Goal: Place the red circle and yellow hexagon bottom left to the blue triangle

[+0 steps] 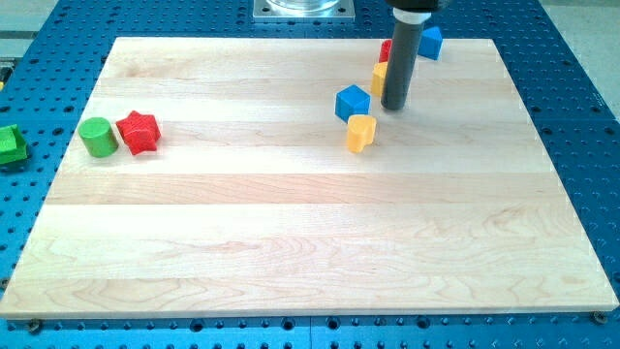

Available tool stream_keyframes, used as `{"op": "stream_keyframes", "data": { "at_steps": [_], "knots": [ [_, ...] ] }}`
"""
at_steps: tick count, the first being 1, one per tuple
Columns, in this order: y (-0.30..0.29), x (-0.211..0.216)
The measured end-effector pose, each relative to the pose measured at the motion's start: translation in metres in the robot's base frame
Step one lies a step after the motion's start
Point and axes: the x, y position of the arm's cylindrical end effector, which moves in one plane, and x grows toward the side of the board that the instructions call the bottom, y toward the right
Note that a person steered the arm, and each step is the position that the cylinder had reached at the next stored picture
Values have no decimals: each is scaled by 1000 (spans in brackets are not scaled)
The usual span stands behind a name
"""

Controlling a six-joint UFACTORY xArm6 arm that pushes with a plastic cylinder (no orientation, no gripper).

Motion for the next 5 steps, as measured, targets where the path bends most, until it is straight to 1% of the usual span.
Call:
{"op": "stream_keyframes", "data": {
  "at_steps": [1, 2, 3, 4, 5],
  "knots": [
    [-2, -3],
    [-4, -28],
    [-4, -42],
    [-19, -44],
    [-34, -58]
  ]
}}
